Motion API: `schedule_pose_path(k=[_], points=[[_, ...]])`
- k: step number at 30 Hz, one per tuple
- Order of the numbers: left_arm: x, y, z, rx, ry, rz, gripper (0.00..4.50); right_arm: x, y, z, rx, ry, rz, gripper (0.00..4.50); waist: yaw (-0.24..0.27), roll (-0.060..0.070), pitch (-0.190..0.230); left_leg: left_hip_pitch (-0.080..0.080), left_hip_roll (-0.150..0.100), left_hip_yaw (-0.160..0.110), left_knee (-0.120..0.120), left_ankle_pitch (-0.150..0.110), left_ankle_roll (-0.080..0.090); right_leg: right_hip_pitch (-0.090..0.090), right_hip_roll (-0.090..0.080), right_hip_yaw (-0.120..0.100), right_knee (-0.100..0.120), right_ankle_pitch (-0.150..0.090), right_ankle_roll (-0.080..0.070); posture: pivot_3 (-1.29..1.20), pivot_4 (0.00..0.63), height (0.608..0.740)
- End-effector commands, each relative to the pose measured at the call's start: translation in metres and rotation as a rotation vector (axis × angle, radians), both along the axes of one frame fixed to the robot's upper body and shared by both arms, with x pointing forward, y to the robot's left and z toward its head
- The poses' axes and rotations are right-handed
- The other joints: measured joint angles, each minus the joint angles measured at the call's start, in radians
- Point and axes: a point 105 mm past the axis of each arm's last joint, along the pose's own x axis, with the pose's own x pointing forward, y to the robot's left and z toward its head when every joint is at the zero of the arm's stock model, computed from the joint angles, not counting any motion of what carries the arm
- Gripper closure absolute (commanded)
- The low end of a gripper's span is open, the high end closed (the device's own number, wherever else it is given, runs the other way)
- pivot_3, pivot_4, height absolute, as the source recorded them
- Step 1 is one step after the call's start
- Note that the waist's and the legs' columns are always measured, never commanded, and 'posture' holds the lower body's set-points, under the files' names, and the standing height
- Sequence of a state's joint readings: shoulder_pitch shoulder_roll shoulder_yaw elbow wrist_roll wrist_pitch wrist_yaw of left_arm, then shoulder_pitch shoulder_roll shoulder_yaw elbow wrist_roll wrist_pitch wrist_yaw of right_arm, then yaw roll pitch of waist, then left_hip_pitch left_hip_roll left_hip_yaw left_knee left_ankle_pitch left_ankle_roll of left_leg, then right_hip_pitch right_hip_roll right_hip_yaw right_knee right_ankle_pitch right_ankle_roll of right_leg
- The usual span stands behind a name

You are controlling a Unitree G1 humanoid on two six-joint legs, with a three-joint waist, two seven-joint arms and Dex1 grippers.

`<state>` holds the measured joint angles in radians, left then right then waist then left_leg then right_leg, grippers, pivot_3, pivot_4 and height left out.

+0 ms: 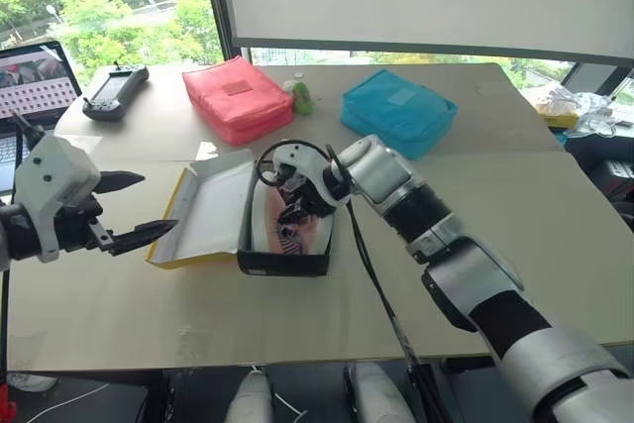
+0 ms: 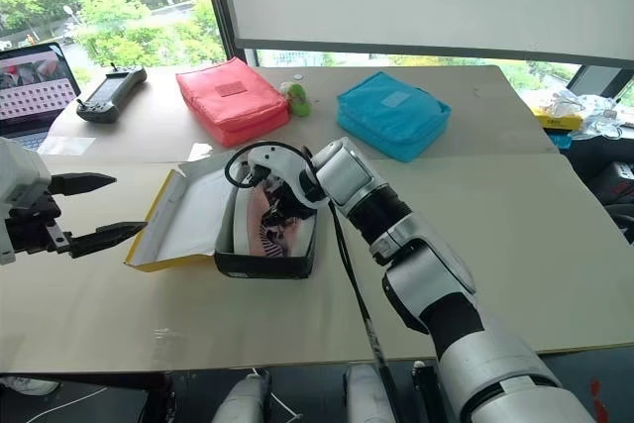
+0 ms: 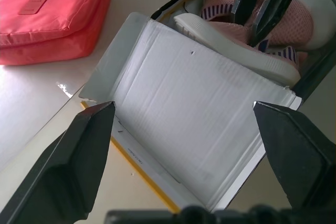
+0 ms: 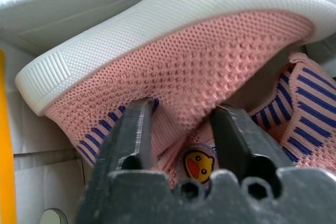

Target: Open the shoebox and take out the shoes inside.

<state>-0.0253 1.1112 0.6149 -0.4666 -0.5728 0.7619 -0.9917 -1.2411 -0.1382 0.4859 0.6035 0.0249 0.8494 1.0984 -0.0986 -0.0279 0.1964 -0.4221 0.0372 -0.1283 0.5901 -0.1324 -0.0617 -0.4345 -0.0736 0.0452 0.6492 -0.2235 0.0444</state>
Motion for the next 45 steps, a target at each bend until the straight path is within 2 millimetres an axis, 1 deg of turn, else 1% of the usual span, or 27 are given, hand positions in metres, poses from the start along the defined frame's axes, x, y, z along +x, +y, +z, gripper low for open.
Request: schedule_pose_path(k=[1,6,7,9,10,13,17,20,21,22,24,26,27,28,30,31,33,34,35,36,38,40,41,43,44,45], points=[[0.000,0.000,0.010,0.022,-0.048,0.001,0.00,-0.008,0.011,0.017,0.148,0.060,0.029,4.42,0.000,0.000,0.000,0.000,0.000,0.000,0.000,0.000,0.000,0.000,0.000,0.000,0.000,0.000,0.000,0.00,0.150,0.737],[-0.001,-0.001,0.010,0.020,-0.048,-0.002,0.00,-0.022,0.013,0.041,0.320,0.078,0.105,4.42,0.001,0.000,0.000,-0.002,0.000,0.000,0.000,0.000,0.000,-0.002,0.000,0.000,0.000,0.000,0.000,0.00,0.150,0.737],[-0.001,-0.001,0.010,0.021,-0.048,-0.003,0.00,-0.025,0.014,0.047,0.364,0.077,0.120,4.42,0.001,0.000,0.000,-0.003,0.000,0.000,0.000,0.000,0.000,-0.002,0.000,0.000,0.000,0.000,0.000,0.00,0.150,0.737],[-0.002,-0.001,0.009,0.021,-0.044,-0.004,0.00,-0.034,0.013,0.065,0.496,0.128,0.140,4.42,0.000,0.000,0.000,-0.003,0.000,0.000,0.000,0.000,0.000,-0.003,0.000,0.000,0.000,0.000,0.000,0.00,0.150,0.737],[-0.002,-0.001,0.009,0.021,-0.042,-0.005,0.00,-0.036,0.011,0.070,0.530,0.143,0.139,4.42,0.001,0.000,0.000,-0.003,0.000,0.000,0.000,0.000,0.000,-0.003,0.000,0.000,0.000,0.000,0.000,0.00,0.150,0.737],[0.000,-0.001,0.009,0.020,-0.039,-0.008,0.00,-0.035,0.007,0.084,0.633,0.129,0.116,4.42,0.001,0.000,0.000,-0.003,0.001,0.000,0.000,0.000,0.000,-0.003,0.001,0.000,0.000,0.000,0.000,0.00,0.150,0.737],[0.001,-0.003,0.010,0.016,-0.036,-0.020,0.00,-0.028,-0.002,0.108,0.742,0.095,0.065,4.42,0.002,0.000,0.000,-0.003,0.001,0.000,0.000,0.000,0.000,-0.003,0.001,0.000,0.000,0.000,0.000,0.00,0.150,0.737],[0.001,-0.007,0.012,-0.003,-0.037,-0.037,0.00,-0.020,-0.022,0.147,0.843,0.070,0.015,4.42,0.002,0.001,0.001,-0.004,0.001,0.000,0.000,0.000,0.000,-0.003,0.001,0.000,0.000,0.000,0.000,0.00,0.150,0.737],[0.002,-0.007,0.011,0.000,-0.036,-0.039,0.00,-0.018,-0.028,0.156,0.857,0.061,-0.003,4.42,0.003,0.001,0.001,-0.004,0.001,0.000,0.000,0.000,0.000,-0.003,0.001,0.000,0.000,0.000,0.000,0.00,0.150,0.737],[0.002,-0.007,0.011,0.003,-0.034,-0.039,0.00,-0.017,-0.032,0.160,0.861,0.057,-0.015,4.42,0.004,0.001,0.001,-0.004,0.001,0.000,0.000,0.000,0.000,-0.003,0.001,0.000,0.000,0.000,0.000,0.00,0.150,0.737],[0.003,-0.009,0.009,-0.005,-0.031,-0.046,0.00,-0.009,-0.049,0.165,0.786,-0.068,-0.063,4.42,0.004,0.001,0.001,-0.004,0.001,0.000,0.000,0.000,0.000,-0.003,0.001,0.000,0.000,0.000,0.000,0.00,0.150,0.737],[0.003,-0.011,0.009,-0.017,-0.029,-0.057,0.00,0.000,-0.078,0.169,0.649,-0.261,-0.107,4.42,0.010,0.001,0.001,-0.004,0.001,0.000,0.000,0.000,0.000,-0.002,0.001,0.000,-0.001,0.000,0.000,0.00,0.150,0.737],[0.003,-0.012,0.009,-0.023,-0.029,-0.062,0.00,0.002,-0.093,0.171,0.585,-0.328,-0.111,4.42,0.013,0.001,0.001,-0.004,0.000,0.000,0.000,0.000,0.000,-0.002,0.000,0.000,-0.002,-0.001,0.000,0.00,0.150,0.737],[0.003,-0.013,0.010,-0.028,-0.028,-0.066,0.00,0.005,-0.109,0.170,0.504,-0.376,-0.129,4.42,0.015,0.001,0.001,-0.005,0.000,0.000,0.000,0.000,0.000,-0.002,0.000,0.000,-0.002,-0.001,0.001,0.00,0.150,0.737],[0.003,-0.013,0.010,-0.031,-0.027,-0.069,0.00,0.012,-0.131,0.166,0.384,-0.436,-0.157,4.42,0.018,0.001,0.001,-0.006,-0.001,0.001,0.001,0.000,0.000,-0.003,-0.002,0.000,-0.002,-0.001,0.001,0.00,0.150,0.737],[0.003,-0.014,0.009,-0.034,-0.026,-0.072,0.00,0.018,-0.150,0.157,0.259,-0.492,-0.178,4.42,0.018,0.001,0.001,-0.006,-0.001,0.002,0.000,0.000,0.000,-0.004,-0.002,0.001,-0.003,-0.001,0.001,0.00,0.150,0.737],[0.004,-0.015,0.008,-0.040,-0.024,-0.076,0.00,0.024,-0.177,0.138,0.028,-0.580,-0.160,4.42,0.017,0.001,0.001,-0.006,-0.001,0.002,0.000,0.000,0.000,-0.004,-0.002,0.001,-0.003,-0.001,0.001,0.00,0.150,0.737],[0.005,-0.016,0.007,-0.041,-0.022,-0.079,0.00,0.026,-0.187,0.130,-0.073,-0.611,-0.138,4.42,0.014,0.001,0.001,-0.006,-0.001,0.003,0.000,0.000,0.000,-0.005,-0.002,0.001,-0.003,-0.001,0.001,0.00,0.150,0.737],[0.005,-0.017,0.006,-0.041,-0.022,-0.081,0.00,0.027,-0.192,0.126,-0.141,-0.636,-0.114,4.42,0.012,0.001,0.001,-0.006,-0.001,0.003,0.000,0.000,0.000,-0.005,-0.002,0.001,-0.003,-0.001,0.001,0.00,0.150,0.737],[0.006,-0.017,0.005,-0.042,-0.021,-0.082,0.00,0.028,-0.195,0.123,-0.206,-0.661,-0.090,4.42,0.007,0.002,0.001,-0.006,-0.001,0.003,0.000,0.000,0.000,-0.005,-0.002,0.001,-0.003,-0.001,0.001,0.00,0.150,0.737],[0.007,-0.019,0.003,-0.045,-0.018,-0.088,0.00,0.032,-0.203,0.110,-0.358,-0.692,-0.037,4.42,-0.003,0.002,0.001,-0.005,-0.001,0.005,0.000,0.000,0.000,-0.005,-0.002,0.003,-0.002,-0.001,0.001,0.00,0.150,0.737],[0.008,-0.020,0.002,-0.047,-0.017,-0.091,0.00,0.033,-0.205,0.088,-0.493,-0.693,0.057,4.42,-0.010,0.002,0.002,-0.003,-0.001,0.008,0.000,0.000,0.000,-0.005,-0.002,0.006,-0.001,0.000,0.002,0.00,0.150,0.737],[0.008,-0.020,0.002,-0.049,-0.018,-0.092,0.00,0.032,-0.205,0.079,-0.530,-0.689,0.106,4.42,-0.011,0.002,0.002,-0.003,-0.001,0.008,0.000,0.000,0.000,-0.005,-0.002,0.007,-0.001,0.000,0.002,0.00,0.150,0.737],[0.009,-0.021,0.001,-0.050,-0.018,-0.094,0.00,0.032,-0.190,0.060,-0.513,-0.644,0.164,4.42,-0.010,0.002,0.002,-0.003,0.000,0.008,0.000,0.000,0.000,-0.005,-0.001,0.007,-0.001,0.000,0.002,0.00,0.150,0.737],[0.009,-0.022,0.001,-0.050,-0.018,-0.095,0.00,0.033,-0.185,0.056,-0.499,-0.629,0.172,4.42,-0.011,0.002,0.002,-0.003,-0.001,0.008,0.000,0.000,0.000,-0.005,-0.001,0.008,-0.001,0.000,0.002,0.00,0.150,0.737],[0.010,-0.022,0.001,-0.050,-0.018,-0.095,0.00,0.034,-0.174,0.054,-0.458,-0.639,0.184,4.42,-0.013,0.002,0.002,-0.002,-0.001,0.009,0.000,0.000,0.000,-0.004,-0.001,0.008,-0.001,0.000,0.002,0.00,0.150,0.737]])
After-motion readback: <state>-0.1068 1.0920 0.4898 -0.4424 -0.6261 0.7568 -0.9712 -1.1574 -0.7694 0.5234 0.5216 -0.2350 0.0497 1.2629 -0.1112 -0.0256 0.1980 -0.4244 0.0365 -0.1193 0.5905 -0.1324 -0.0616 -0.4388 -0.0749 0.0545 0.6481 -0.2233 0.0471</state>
